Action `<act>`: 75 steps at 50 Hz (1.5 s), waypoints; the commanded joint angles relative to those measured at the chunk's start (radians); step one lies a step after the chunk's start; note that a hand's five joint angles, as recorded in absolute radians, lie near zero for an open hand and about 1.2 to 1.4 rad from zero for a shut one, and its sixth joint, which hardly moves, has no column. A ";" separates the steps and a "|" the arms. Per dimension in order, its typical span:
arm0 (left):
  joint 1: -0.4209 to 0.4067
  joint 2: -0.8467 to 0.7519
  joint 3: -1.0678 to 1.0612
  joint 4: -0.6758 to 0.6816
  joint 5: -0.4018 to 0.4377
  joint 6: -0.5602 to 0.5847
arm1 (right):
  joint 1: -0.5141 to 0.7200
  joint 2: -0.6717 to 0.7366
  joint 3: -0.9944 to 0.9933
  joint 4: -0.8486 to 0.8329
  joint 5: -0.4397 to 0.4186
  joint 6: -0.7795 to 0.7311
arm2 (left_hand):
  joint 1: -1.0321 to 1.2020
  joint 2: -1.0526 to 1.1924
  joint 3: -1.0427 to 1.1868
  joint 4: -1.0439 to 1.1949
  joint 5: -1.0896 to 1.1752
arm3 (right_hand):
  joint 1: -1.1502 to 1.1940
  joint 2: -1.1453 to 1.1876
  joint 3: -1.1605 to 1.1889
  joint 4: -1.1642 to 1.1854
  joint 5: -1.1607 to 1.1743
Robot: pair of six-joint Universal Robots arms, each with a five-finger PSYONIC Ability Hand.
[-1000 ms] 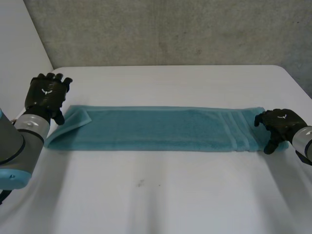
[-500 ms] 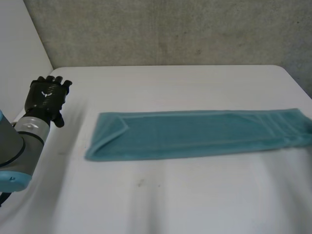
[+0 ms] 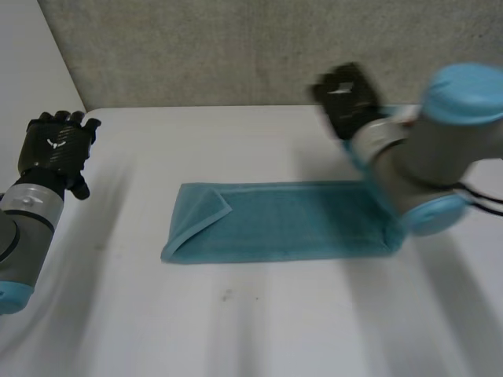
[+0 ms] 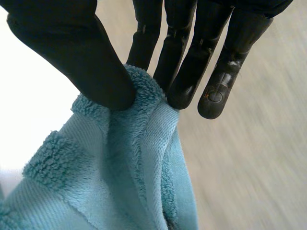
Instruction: Fold the laundry
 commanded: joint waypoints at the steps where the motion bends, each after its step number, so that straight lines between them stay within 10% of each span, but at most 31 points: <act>1: -0.002 0.008 -0.007 0.000 -0.002 -0.011 | 0.239 0.195 -0.061 -0.075 -0.173 0.023 | 0.011 0.017 0.016 0.017 0.013 | 0.435 0.213 0.210 0.204 0.242; 13: -0.019 0.002 -0.009 0.006 0.001 -0.020 | 0.343 0.306 -0.056 -0.044 -0.198 0.026 | 0.011 0.017 0.016 0.017 0.013 | 0.371 0.150 0.146 0.141 0.178; 14: -0.022 -0.001 -0.001 0.008 0.001 -0.020 | 0.343 0.290 -0.061 -0.044 -0.186 0.029 | 0.011 0.017 0.016 0.017 0.013 | -0.364 -0.586 -0.589 -0.595 -0.557; 16: -0.031 -0.004 0.008 0.012 0.003 -0.020 | 0.340 0.263 -0.062 -0.044 -0.154 0.035 | 0.011 0.017 0.016 0.017 0.013 | -0.787 -1.009 -1.012 -1.018 -0.980; 25: -0.216 -0.092 0.143 0.017 -0.002 -0.022 | 0.180 0.010 0.077 -0.017 0.118 0.243 | 0.014 0.020 0.018 0.020 0.016 | -0.787 -1.009 -1.012 -1.018 -0.980; 33: -0.408 -0.227 0.239 0.009 -0.005 -0.060 | -0.001 -0.125 0.299 0.136 0.111 0.372 | 0.014 0.020 0.018 0.020 0.016 | -0.787 -1.009 -1.012 -1.018 -0.980; 45: -0.431 -0.429 0.374 -0.074 -0.069 -0.063 | -0.186 -0.122 0.511 0.144 -0.004 0.382 | 0.028 0.034 0.033 0.034 0.031 | -0.739 -0.960 -0.964 -0.969 -0.932; 58: -0.404 -0.359 0.272 -0.219 -0.153 -0.060 | -0.282 -0.052 0.547 0.060 -0.069 0.380 | 0.031 0.037 0.036 0.037 0.034 | 0.434 0.213 0.209 0.204 0.241; 64: -0.405 -0.296 0.201 -0.210 -0.158 -0.060 | -0.283 -0.067 0.519 0.072 -0.063 0.397 | 0.031 0.037 0.036 0.037 0.034 | 0.254 0.032 0.029 0.023 0.061; 66: -0.405 -0.270 0.177 -0.206 -0.158 -0.062 | -0.279 -0.086 0.508 0.080 -0.064 0.434 | 0.031 0.037 0.036 0.037 0.034 | -0.320 -0.542 -0.545 -0.551 -0.513; 75: -0.402 -0.264 0.164 -0.201 -0.160 -0.065 | -0.263 -0.092 0.501 0.109 -0.066 0.584 | 0.028 0.034 0.033 0.034 0.031 | -0.410 -0.631 -0.635 -0.640 -0.603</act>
